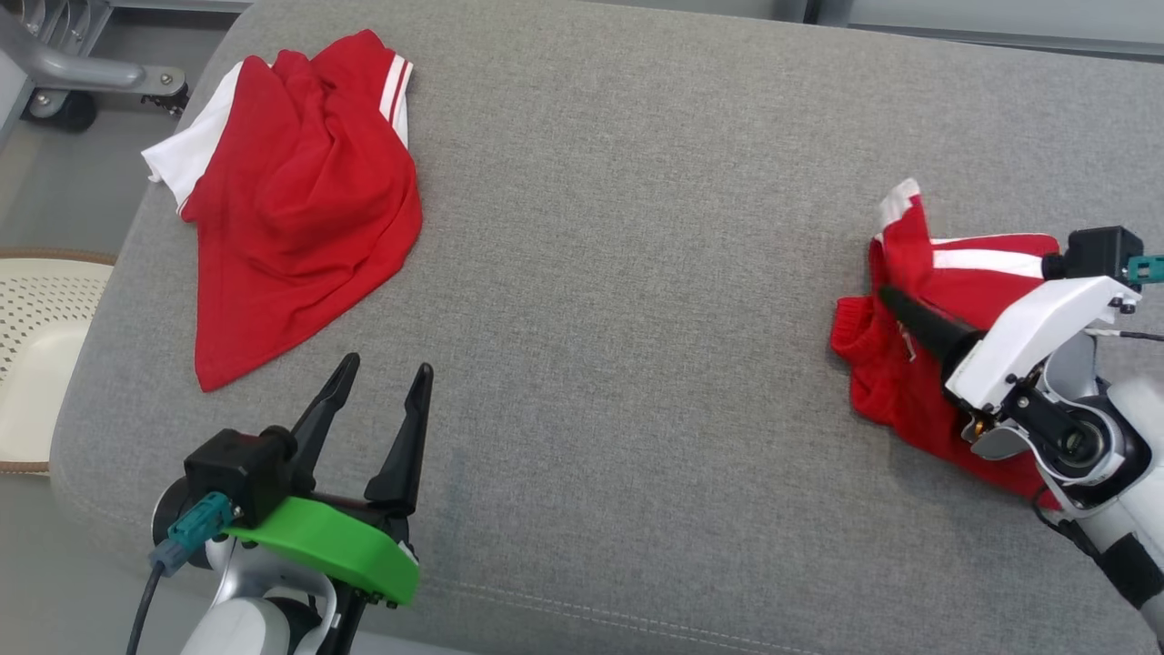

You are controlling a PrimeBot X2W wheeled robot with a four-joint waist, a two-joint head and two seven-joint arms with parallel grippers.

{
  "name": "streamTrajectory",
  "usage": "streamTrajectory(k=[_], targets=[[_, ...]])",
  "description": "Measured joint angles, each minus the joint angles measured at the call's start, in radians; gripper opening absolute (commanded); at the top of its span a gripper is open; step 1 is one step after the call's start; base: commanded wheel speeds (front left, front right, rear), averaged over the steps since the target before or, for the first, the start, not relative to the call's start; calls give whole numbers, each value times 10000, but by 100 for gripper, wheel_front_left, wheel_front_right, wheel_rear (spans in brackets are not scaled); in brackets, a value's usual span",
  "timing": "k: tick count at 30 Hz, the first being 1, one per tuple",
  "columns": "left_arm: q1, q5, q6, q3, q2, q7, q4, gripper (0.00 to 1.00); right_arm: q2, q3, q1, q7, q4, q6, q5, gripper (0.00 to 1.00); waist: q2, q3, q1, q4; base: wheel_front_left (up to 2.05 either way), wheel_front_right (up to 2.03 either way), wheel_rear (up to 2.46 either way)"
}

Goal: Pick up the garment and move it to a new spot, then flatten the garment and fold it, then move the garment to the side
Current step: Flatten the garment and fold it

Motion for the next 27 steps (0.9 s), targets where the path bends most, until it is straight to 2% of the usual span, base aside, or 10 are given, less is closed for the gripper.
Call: streamTrajectory(k=[7,12,15,23,27], targets=[[0,0,4,127,21,-88,104,100,1220,336,-362,-33,-255,8,67,100,0,-54,0,-228,0,0,0],[-3,0,4,261,65,-165,105,100,1553,324,-430,-330,-731,119,138,100,0,-131,0,-505,0,0,0],[-1,0,48,372,128,-174,96,100,1166,198,-413,-541,-784,109,6,100,0,-185,0,-698,0,0,0],[14,-17,107,433,157,-205,-230,100,-750,-414,566,-644,-23,-86,-240,100,0,-223,0,-1204,0,0,0],[12,-15,105,355,159,-203,-318,100,-966,-575,1004,-690,324,-150,-213,100,0,-124,0,-1231,0,0,0]])
